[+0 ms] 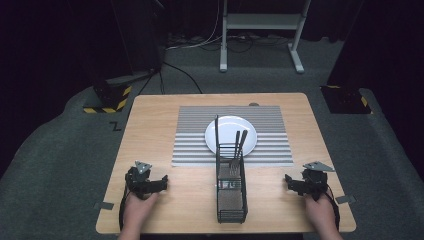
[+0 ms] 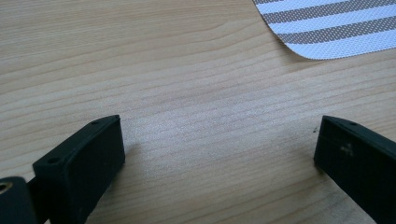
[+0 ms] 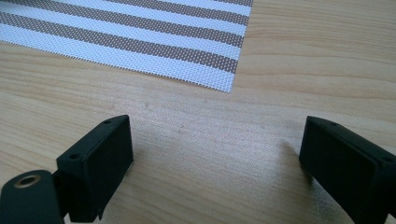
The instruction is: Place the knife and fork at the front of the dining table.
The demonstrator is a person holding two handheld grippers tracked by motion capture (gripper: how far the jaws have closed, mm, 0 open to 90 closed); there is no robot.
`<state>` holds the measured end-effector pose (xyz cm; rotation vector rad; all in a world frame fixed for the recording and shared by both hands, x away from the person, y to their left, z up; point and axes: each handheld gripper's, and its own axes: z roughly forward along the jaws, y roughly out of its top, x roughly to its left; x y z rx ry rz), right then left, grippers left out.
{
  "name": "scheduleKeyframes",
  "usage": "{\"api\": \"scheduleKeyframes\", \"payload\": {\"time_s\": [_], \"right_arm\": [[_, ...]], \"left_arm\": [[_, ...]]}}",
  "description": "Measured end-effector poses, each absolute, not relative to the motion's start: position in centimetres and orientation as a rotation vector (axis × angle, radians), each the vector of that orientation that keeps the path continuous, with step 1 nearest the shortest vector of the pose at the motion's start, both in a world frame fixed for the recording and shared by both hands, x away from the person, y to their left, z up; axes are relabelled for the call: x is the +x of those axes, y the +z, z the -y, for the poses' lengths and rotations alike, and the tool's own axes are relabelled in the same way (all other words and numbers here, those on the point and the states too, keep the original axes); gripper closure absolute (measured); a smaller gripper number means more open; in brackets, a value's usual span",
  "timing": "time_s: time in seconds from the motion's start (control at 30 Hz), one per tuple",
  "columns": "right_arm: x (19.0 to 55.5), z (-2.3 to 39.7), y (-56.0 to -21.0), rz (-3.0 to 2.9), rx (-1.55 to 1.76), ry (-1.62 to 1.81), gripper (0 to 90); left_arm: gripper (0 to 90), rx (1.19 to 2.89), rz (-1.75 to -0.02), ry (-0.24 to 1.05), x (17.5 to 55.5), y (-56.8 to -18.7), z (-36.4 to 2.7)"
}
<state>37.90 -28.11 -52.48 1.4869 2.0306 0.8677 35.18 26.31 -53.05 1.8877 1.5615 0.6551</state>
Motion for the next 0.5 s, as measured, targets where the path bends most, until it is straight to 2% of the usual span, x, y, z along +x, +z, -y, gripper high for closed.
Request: {"api": "scheduleKeyframes", "payload": {"time_s": [0.5], "right_arm": [[37.91, 28.12, -52.47, -2.031, 1.487, 0.870, 9.5]], "left_arm": [[0.0, 1.882, -1.578, 0.675, 35.04, -53.04, -26.24]]}}
